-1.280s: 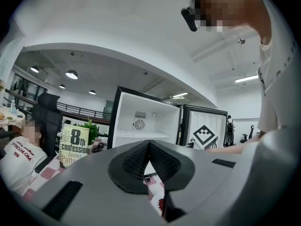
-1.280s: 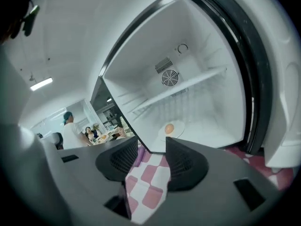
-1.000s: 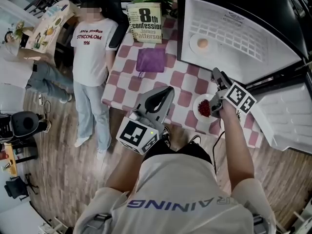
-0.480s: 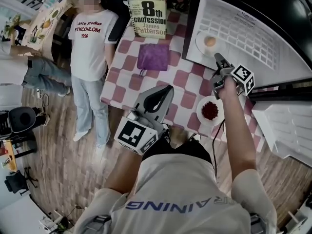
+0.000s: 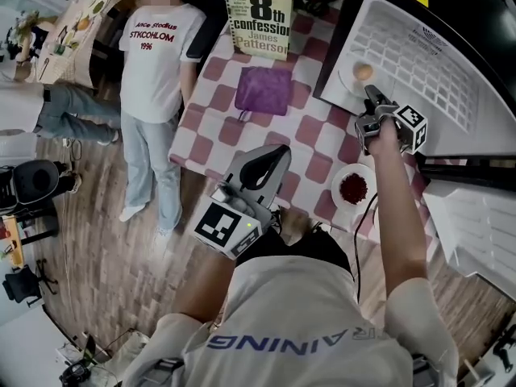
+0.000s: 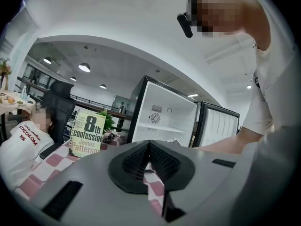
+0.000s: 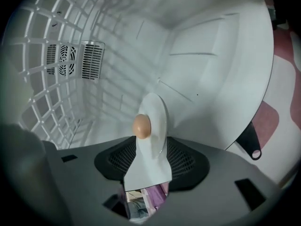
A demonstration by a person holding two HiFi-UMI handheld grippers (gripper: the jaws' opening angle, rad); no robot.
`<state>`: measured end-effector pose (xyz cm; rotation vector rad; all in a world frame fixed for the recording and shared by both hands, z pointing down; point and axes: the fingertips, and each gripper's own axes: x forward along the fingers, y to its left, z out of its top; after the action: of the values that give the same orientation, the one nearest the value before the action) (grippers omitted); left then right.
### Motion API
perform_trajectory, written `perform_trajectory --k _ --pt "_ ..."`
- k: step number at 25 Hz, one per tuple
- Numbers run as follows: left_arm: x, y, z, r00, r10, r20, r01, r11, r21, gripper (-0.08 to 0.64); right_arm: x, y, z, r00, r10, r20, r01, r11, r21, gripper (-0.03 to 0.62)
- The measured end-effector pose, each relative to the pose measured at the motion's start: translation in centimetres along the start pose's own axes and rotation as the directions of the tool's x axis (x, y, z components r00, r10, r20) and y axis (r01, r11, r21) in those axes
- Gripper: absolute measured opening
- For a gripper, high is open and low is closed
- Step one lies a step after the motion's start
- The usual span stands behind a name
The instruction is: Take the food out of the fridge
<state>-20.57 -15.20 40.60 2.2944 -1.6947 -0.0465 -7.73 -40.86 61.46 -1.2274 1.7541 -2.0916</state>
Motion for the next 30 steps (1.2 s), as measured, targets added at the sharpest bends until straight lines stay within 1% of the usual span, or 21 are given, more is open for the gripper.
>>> perform_trajectory --k 8,9,10,11,12,14,16,19,22,26,30 --pt "-0.6 0.8 -0.7 1.000 0.022 -0.008 -0.022 1.000 -0.007 0.008 0.9 0.3 1.1 0.996 0.041 0.082 -0.050 0.993 0.106 0.196" --pt "-0.7 0.8 -0.7 1.000 0.024 -0.009 -0.024 1.000 -0.007 0.008 1.0 0.0 1.1 0.995 0.038 0.088 -0.048 0.992 0.119 0.173" --pt "-0.7 0.9 -0.8 1.000 0.027 -0.011 -0.027 1.000 -0.006 0.008 1.0 -0.3 1.2 0.995 0.030 0.093 -0.042 0.990 0.134 0.122" --pt "-0.9 1.0 -0.8 0.999 0.029 -0.013 -0.029 1.000 -0.004 0.008 1.1 -0.6 1.2 0.995 0.024 0.098 -0.038 0.988 0.148 0.086" --pt "-1.0 1.1 -0.9 0.999 0.032 -0.016 -0.032 0.999 -0.004 0.008 1.0 -0.8 1.2 0.994 0.023 0.105 -0.040 0.987 0.158 0.064" --pt "-1.2 1.1 -1.1 0.999 0.033 -0.024 -0.033 0.999 -0.002 0.008 0.9 -1.0 1.2 0.992 0.040 0.118 -0.060 0.984 0.168 0.050" --pt "-1.3 1.0 -1.2 0.999 0.029 -0.032 -0.029 1.000 0.000 0.008 0.9 -0.9 1.1 0.990 0.074 0.120 -0.095 0.979 0.178 0.031" --pt "-1.6 0.9 -1.3 0.999 0.023 -0.035 -0.023 1.000 0.004 0.008 0.7 -0.3 1.1 0.984 0.130 0.125 -0.151 0.973 0.174 0.028" --pt "-1.7 0.7 -1.3 0.999 0.015 -0.036 -0.015 1.000 0.005 0.008 0.2 0.4 1.2 0.975 0.173 0.142 -0.194 0.970 0.148 0.026" --pt "-1.9 0.2 -1.2 0.999 0.004 -0.036 -0.004 1.000 0.013 0.008 -0.8 0.7 1.4 0.968 0.206 0.145 -0.224 0.968 0.114 0.026" --pt "-2.1 -0.3 -1.1 0.999 -0.005 -0.033 0.006 1.000 0.020 0.008 -2.4 0.8 1.2 0.961 0.236 0.141 -0.251 0.963 0.099 0.026"
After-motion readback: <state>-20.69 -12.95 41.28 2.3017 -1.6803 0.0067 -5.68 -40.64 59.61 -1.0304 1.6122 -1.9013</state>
